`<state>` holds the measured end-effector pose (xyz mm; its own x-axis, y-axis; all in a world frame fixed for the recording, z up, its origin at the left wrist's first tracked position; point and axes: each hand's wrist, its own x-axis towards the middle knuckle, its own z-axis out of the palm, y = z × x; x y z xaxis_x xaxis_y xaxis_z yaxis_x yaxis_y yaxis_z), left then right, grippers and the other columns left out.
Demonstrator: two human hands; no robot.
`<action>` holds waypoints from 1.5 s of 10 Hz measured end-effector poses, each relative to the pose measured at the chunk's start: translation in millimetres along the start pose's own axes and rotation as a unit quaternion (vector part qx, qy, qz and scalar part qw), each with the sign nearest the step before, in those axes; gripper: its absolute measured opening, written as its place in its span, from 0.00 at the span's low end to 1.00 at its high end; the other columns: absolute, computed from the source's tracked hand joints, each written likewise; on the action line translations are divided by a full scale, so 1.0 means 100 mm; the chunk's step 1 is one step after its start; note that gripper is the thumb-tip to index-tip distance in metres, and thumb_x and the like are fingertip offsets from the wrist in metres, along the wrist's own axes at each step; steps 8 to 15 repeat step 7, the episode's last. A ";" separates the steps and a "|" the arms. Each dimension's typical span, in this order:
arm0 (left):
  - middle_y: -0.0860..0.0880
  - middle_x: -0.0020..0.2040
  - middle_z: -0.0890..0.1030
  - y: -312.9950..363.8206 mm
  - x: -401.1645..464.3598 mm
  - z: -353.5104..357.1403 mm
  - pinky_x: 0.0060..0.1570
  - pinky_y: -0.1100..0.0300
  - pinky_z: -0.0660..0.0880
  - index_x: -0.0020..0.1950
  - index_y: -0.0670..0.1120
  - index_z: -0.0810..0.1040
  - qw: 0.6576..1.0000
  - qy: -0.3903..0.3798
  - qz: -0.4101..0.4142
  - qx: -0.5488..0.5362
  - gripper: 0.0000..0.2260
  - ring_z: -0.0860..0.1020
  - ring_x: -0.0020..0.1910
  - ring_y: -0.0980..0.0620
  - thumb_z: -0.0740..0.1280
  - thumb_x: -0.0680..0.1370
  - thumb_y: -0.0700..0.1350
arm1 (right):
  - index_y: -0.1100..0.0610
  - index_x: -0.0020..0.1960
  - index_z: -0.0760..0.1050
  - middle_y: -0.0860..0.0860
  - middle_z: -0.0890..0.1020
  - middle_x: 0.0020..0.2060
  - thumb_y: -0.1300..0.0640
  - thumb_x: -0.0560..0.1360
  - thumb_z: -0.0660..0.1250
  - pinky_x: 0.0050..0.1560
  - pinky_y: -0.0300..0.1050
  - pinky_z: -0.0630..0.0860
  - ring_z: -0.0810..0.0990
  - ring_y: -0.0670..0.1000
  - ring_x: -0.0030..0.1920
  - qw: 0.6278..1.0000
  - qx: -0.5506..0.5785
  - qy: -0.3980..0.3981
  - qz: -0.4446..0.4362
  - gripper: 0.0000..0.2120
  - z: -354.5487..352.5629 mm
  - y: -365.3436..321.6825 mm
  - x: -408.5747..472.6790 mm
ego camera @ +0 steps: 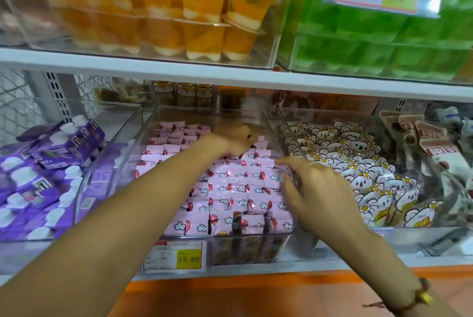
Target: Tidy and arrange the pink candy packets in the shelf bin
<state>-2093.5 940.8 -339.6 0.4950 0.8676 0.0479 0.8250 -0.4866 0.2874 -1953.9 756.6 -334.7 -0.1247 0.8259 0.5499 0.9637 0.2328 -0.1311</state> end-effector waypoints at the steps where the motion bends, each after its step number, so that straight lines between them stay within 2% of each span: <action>1: 0.46 0.68 0.71 0.05 -0.12 0.05 0.66 0.48 0.66 0.68 0.49 0.70 0.999 -0.034 -0.022 -0.016 0.20 0.69 0.68 0.44 0.47 0.83 0.53 | 0.52 0.58 0.77 0.52 0.82 0.36 0.55 0.76 0.64 0.31 0.43 0.61 0.80 0.57 0.37 1.000 -0.022 -0.020 0.003 0.11 -0.03 -0.03 -0.01; 2: 0.51 0.77 0.58 0.08 -0.31 -0.02 0.72 0.50 0.54 0.75 0.53 0.60 0.997 0.076 0.002 -0.026 0.19 0.56 0.75 0.49 0.49 0.83 0.50 | 0.54 0.59 0.77 0.53 0.82 0.43 0.55 0.77 0.63 0.37 0.45 0.69 0.79 0.57 0.44 0.999 -0.034 -0.037 -0.002 0.12 -0.11 -0.04 -0.04; 3: 0.49 0.77 0.58 0.04 -0.63 -0.05 0.73 0.47 0.56 0.74 0.52 0.61 0.993 0.108 0.007 0.049 0.20 0.57 0.75 0.47 0.55 0.81 0.47 | 0.58 0.55 0.78 0.55 0.80 0.49 0.58 0.76 0.64 0.46 0.48 0.73 0.78 0.58 0.49 0.997 -0.043 0.012 -0.070 0.10 -0.17 -0.11 -0.14; 4: 0.47 0.78 0.55 -0.10 -1.04 -0.05 0.73 0.46 0.56 0.76 0.50 0.56 0.991 0.065 -0.023 0.114 0.23 0.55 0.75 0.45 0.52 0.82 0.53 | 0.58 0.65 0.72 0.55 0.75 0.63 0.52 0.80 0.57 0.55 0.49 0.75 0.75 0.57 0.60 0.991 -0.026 -0.064 -0.116 0.17 -0.12 -0.28 -0.25; 5: 0.47 0.79 0.47 -0.23 -1.38 -0.03 0.74 0.45 0.50 0.78 0.51 0.48 0.987 -0.028 -0.073 0.142 0.25 0.47 0.77 0.45 0.43 0.82 0.58 | 0.55 0.73 0.62 0.53 0.69 0.69 0.46 0.82 0.47 0.63 0.47 0.69 0.69 0.53 0.67 0.980 -0.073 -0.147 -0.114 0.23 -0.01 -0.36 -0.30; 6: 0.48 0.79 0.45 -0.19 -1.48 -0.06 0.75 0.46 0.47 0.78 0.52 0.48 0.988 -0.059 -0.086 0.110 0.25 0.45 0.77 0.46 0.42 0.82 0.57 | 0.55 0.70 0.64 0.52 0.73 0.64 0.45 0.82 0.46 0.60 0.46 0.70 0.71 0.53 0.62 0.975 -0.094 -0.154 -0.129 0.23 0.06 -0.39 -0.27; 7: 0.48 0.78 0.55 -0.10 -1.61 -0.17 0.73 0.50 0.52 0.77 0.51 0.55 0.993 0.063 -0.066 0.072 0.24 0.54 0.76 0.47 0.48 0.83 0.56 | 0.53 0.69 0.65 0.50 0.73 0.64 0.46 0.81 0.53 0.56 0.43 0.70 0.71 0.51 0.64 0.981 -0.009 -0.166 -0.101 0.20 -0.10 -0.32 -0.21; 15: 0.48 0.78 0.55 -0.10 -1.61 -0.17 0.73 0.50 0.52 0.77 0.51 0.55 0.993 0.063 -0.066 0.072 0.24 0.54 0.76 0.47 0.48 0.83 0.56 | 0.53 0.69 0.65 0.50 0.73 0.64 0.46 0.81 0.53 0.56 0.43 0.70 0.71 0.51 0.64 0.981 -0.009 -0.166 -0.101 0.20 -0.10 -0.32 -0.21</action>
